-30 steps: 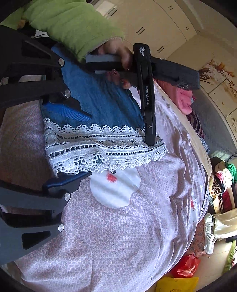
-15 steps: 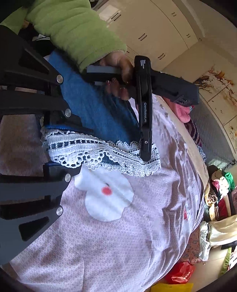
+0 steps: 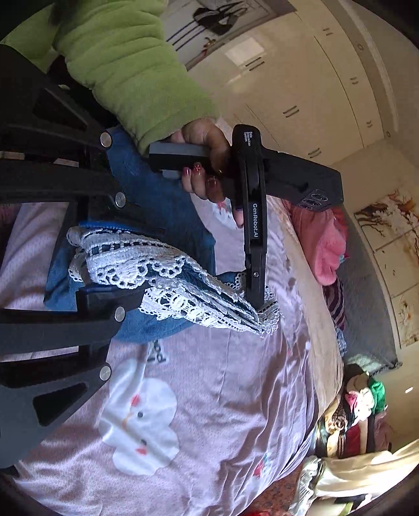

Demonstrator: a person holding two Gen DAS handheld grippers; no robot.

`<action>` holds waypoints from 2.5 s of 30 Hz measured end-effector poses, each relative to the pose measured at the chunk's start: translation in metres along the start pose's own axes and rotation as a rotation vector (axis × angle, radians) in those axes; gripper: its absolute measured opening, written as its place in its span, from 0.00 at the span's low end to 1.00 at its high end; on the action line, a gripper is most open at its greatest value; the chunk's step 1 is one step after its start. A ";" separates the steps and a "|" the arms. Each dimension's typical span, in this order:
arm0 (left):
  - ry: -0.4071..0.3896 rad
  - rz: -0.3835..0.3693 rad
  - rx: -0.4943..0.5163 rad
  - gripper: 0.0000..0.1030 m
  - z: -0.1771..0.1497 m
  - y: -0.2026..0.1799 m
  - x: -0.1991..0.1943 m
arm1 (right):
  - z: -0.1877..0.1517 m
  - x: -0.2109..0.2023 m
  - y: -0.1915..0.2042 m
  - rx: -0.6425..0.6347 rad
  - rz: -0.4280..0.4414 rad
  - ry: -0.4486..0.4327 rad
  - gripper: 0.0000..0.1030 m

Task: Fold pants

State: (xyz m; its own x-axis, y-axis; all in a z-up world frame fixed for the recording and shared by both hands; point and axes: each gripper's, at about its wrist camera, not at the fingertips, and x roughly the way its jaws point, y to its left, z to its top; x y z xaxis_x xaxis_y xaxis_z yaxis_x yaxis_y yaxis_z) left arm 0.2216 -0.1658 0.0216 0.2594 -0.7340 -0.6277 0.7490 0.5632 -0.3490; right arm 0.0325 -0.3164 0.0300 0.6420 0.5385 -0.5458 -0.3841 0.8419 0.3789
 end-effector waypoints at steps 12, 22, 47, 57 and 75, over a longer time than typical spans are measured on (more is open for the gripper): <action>-0.058 0.067 -0.270 0.35 -0.067 0.074 -0.069 | -0.030 0.101 0.085 -0.223 -0.016 0.212 0.22; -0.010 0.041 -0.427 0.58 -0.104 0.082 -0.068 | -0.052 0.116 0.106 -0.291 -0.013 0.229 0.23; -0.008 0.289 -0.383 0.18 -0.107 0.084 -0.059 | -0.058 0.081 0.070 -0.168 0.002 0.235 0.46; -0.101 0.327 -0.409 0.49 -0.109 0.064 -0.104 | -0.064 0.073 0.073 -0.153 0.036 0.246 0.47; 0.075 0.313 -0.476 0.40 -0.199 -0.039 -0.100 | -0.044 0.041 0.040 -0.129 -0.071 0.155 0.48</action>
State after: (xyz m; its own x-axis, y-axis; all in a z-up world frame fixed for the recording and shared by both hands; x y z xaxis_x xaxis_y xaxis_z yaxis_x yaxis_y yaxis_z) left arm 0.0450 -0.0383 -0.0405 0.3678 -0.4859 -0.7929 0.2821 0.8707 -0.4028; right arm 0.0145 -0.2591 -0.0100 0.5649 0.4676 -0.6799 -0.4294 0.8701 0.2417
